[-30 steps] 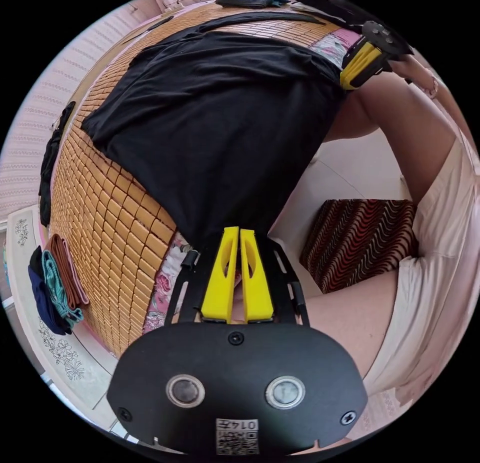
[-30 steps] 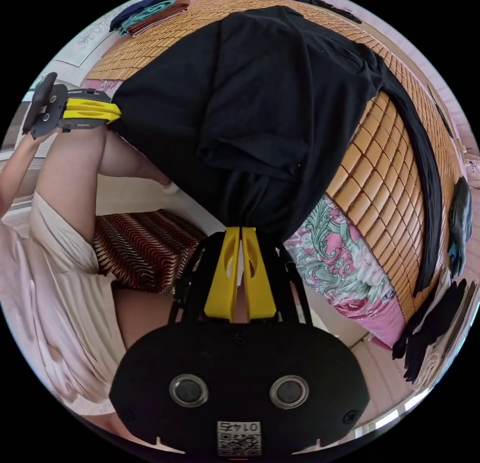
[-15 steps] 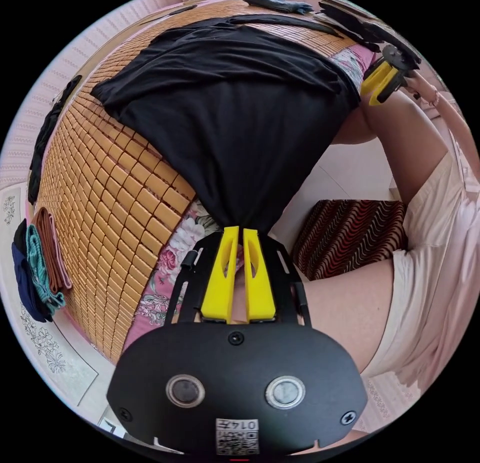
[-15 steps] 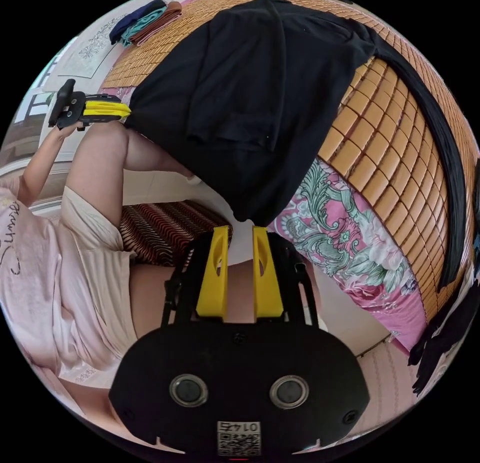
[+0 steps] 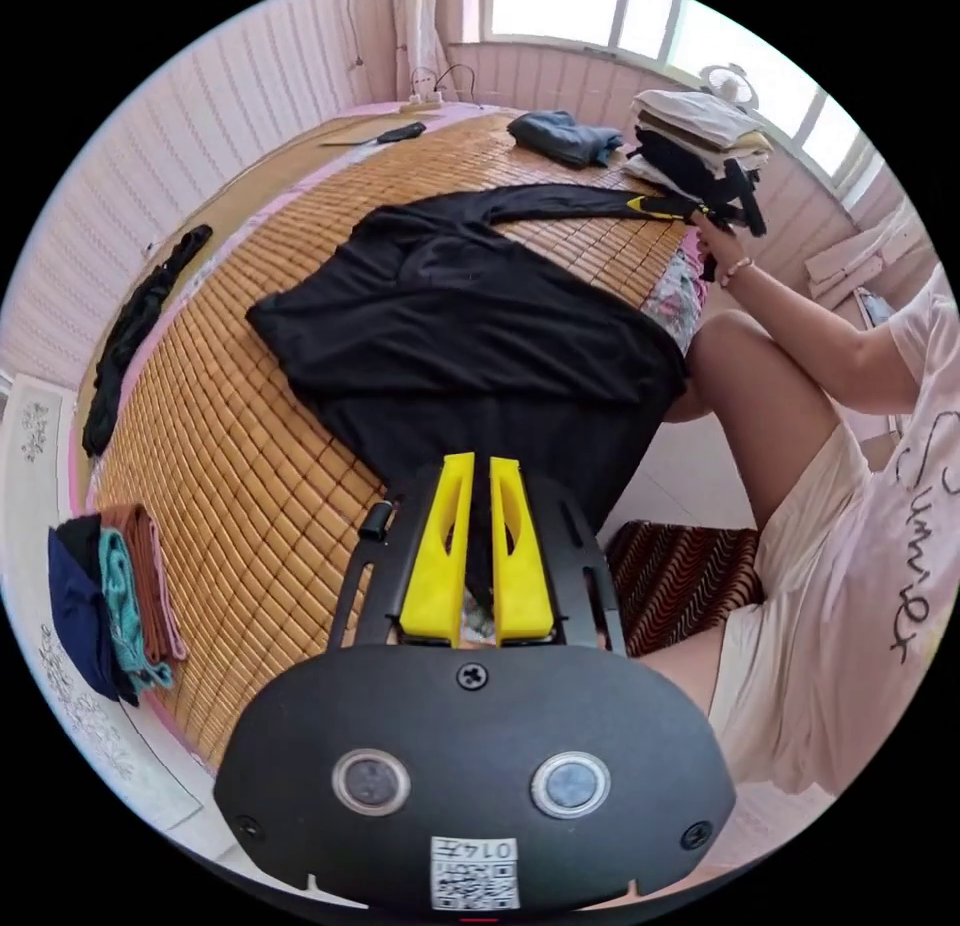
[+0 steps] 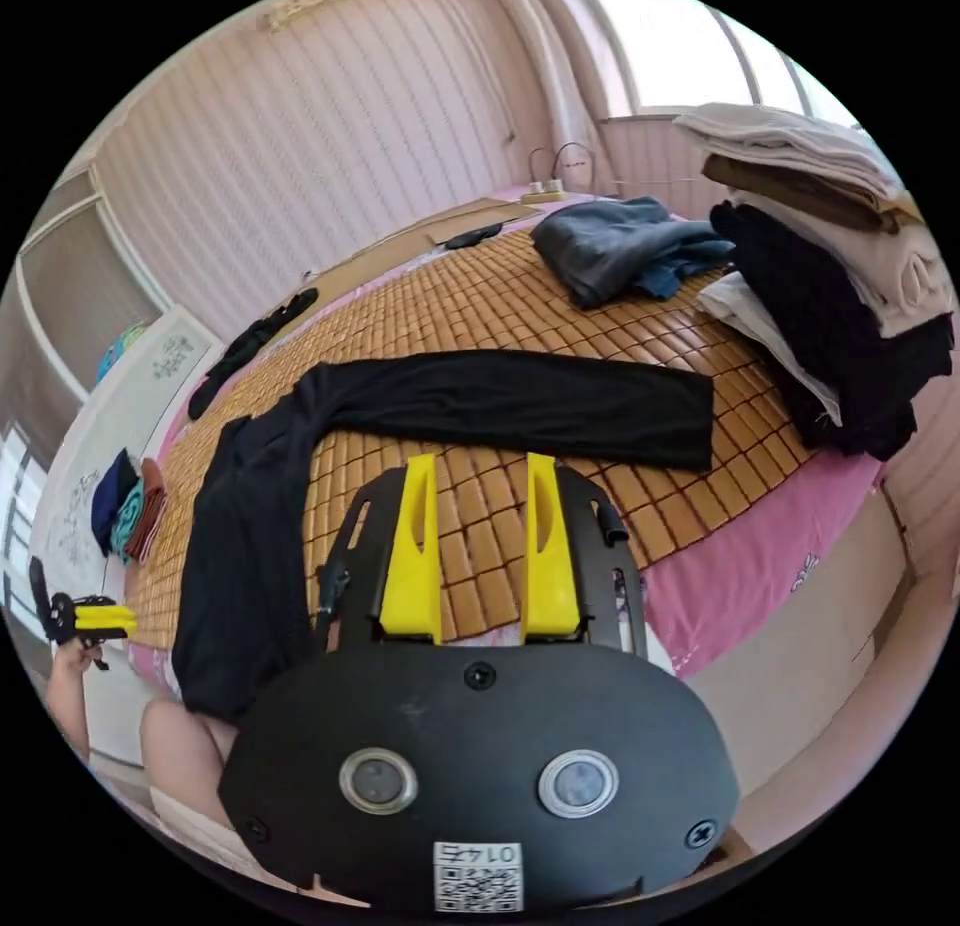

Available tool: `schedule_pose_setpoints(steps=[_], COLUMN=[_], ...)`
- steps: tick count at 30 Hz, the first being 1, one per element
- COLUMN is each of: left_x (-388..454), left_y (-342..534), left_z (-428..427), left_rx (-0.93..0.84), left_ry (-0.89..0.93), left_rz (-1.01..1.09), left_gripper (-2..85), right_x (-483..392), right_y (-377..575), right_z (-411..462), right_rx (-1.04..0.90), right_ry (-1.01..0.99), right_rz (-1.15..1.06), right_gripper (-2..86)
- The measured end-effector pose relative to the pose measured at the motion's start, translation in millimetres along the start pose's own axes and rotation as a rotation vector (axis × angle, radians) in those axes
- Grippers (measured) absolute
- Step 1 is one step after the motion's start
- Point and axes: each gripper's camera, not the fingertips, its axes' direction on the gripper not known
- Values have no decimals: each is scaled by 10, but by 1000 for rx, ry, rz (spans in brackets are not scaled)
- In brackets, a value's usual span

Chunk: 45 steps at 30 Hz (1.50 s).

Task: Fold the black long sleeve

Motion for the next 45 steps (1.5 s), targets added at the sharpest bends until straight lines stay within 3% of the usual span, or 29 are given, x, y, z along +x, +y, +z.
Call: schedule_pose_setpoints(steps=[2, 5, 8, 12, 17, 26, 31, 37, 42, 45], left_x=[133, 337, 435, 613, 1047, 2029, 2131, 2060, 1795, 1392], left_y=[-519, -1134, -1726, -2458, -3638, -4813, -5042, -4910, -4665, -4301], left_z=[-41, 69, 239, 402, 733, 1500, 1932, 1961, 1637, 1220], left_rx=[83, 103, 118, 212, 287, 236, 94, 122, 195, 272], left_ry=[-99, -242, -184, -19, 151, 39, 35, 162, 125, 98], left_rz=[89, 254, 313, 363, 429, 580, 548, 522, 443, 374], left_gripper=[39, 48, 58, 65, 86, 102, 96, -1, -9, -10], right_x=[207, 471, 698, 914, 1157, 1528, 1630, 1662, 1551, 1350], right_y=[-163, -208, -127, -165, -55, -112, -92, -44, -38, -66], right_z=[172, 163, 49, 77, -200, -168, -170, -243, -347, -433], right_rx=[-8, 91, 206, 130, 259, 178, 156, 174, 225, 302], right_ry=[111, 108, 105, 150, 206, 45, -20, -71, -154, -322], right_rz=[85, 169, 238, 314, 397, 469, 494, 506, 427, 281], right_gripper=[138, 133, 138, 163, 160, 93, 43, 20, 14, 12])
